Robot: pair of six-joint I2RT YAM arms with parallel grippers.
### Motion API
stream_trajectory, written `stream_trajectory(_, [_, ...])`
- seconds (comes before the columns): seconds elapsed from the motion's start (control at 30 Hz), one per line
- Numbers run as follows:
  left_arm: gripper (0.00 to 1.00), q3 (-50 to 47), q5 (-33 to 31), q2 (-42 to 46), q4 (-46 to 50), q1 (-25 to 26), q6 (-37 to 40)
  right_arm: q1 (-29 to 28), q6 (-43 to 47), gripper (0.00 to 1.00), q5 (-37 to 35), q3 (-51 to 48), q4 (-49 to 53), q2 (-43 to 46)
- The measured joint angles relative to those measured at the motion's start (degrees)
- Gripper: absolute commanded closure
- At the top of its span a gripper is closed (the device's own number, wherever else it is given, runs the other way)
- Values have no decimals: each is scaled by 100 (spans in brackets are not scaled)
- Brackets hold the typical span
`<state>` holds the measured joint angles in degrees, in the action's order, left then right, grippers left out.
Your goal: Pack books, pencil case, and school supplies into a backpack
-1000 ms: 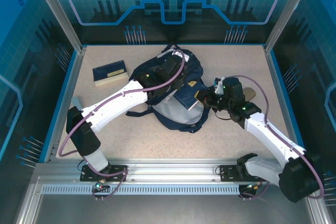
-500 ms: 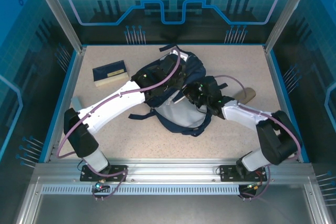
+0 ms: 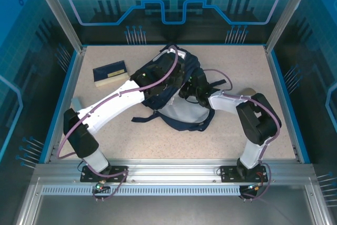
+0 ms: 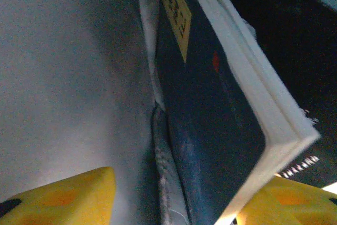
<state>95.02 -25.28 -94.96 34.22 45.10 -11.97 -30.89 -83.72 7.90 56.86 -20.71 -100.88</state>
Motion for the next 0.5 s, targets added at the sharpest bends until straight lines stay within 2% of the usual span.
stream_trajectory(0.27, [98, -232, 385, 210, -37, -175, -166, 164, 542, 35, -61, -892, 1467, 1519])
stream_trajectory(0.37, [94, -396, 516, 254, -131, -184, -168, 210, 802, 34, -192, -1132, 2157, 2107])
stream_trajectory(0.47, [85, -732, 658, 382, -289, -192, -197, 308, 1051, 31, -422, -1394, 2946, 2721])
stream_trajectory(0.5, [78, -879, 739, 450, -323, -210, -269, 363, 1123, 30, -522, -1469, 3237, 2935])
